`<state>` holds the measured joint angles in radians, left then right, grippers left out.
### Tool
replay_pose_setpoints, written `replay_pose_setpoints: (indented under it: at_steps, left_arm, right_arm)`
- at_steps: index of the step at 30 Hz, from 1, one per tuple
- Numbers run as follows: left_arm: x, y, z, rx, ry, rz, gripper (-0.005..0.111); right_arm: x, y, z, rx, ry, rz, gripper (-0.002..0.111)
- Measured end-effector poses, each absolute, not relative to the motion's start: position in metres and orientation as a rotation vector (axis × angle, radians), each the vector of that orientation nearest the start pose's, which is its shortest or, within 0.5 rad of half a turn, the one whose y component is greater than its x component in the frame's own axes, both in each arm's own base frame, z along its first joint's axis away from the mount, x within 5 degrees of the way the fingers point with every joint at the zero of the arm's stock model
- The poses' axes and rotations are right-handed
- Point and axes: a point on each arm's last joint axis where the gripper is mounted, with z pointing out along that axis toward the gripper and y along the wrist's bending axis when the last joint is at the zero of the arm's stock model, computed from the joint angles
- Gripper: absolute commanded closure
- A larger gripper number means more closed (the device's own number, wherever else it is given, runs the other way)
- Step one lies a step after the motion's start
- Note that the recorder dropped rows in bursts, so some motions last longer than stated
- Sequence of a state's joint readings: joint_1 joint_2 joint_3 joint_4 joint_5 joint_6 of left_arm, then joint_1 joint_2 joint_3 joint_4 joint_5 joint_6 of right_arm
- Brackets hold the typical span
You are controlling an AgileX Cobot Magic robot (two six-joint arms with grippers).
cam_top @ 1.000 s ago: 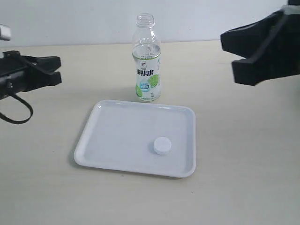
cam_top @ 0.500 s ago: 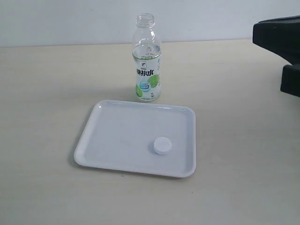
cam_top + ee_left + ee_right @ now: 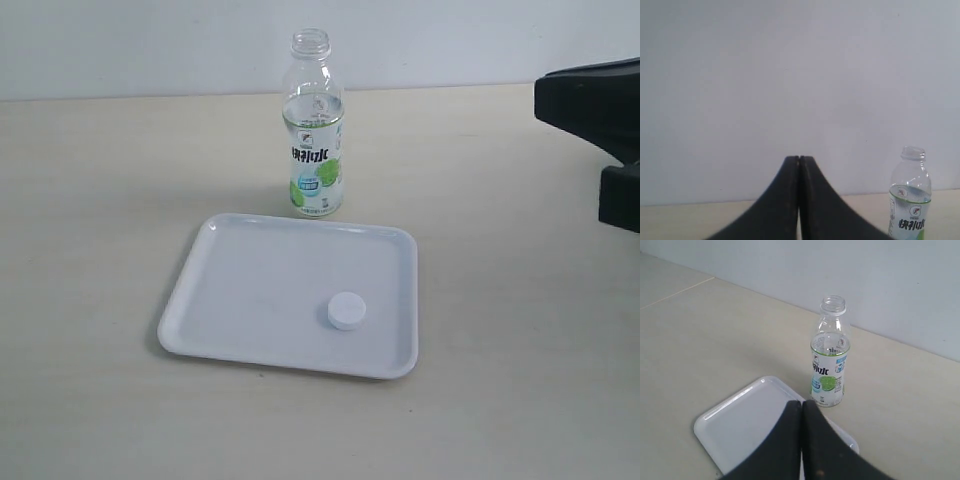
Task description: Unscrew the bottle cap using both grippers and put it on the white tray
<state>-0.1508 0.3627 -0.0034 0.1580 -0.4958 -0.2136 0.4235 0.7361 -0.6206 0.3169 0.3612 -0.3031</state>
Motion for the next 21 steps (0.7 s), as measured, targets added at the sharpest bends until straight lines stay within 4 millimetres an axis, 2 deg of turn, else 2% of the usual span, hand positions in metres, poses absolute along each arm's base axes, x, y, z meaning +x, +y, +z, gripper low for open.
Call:
replay_pose_setpoints:
  at_steps: [15,21]
  left_arm:
    - [0.059,-0.01,0.216,0.094,1.479,-0.155,0.107]
    - [0.056,-0.008,0.209,0.075,1.538,-0.149,0.107]
  right_arm:
    - [0.134,0.072,0.322,-0.496,1.912,0.385,0.108]
    - [0.134,0.072,0.322,-0.497,1.914,0.385,0.108]
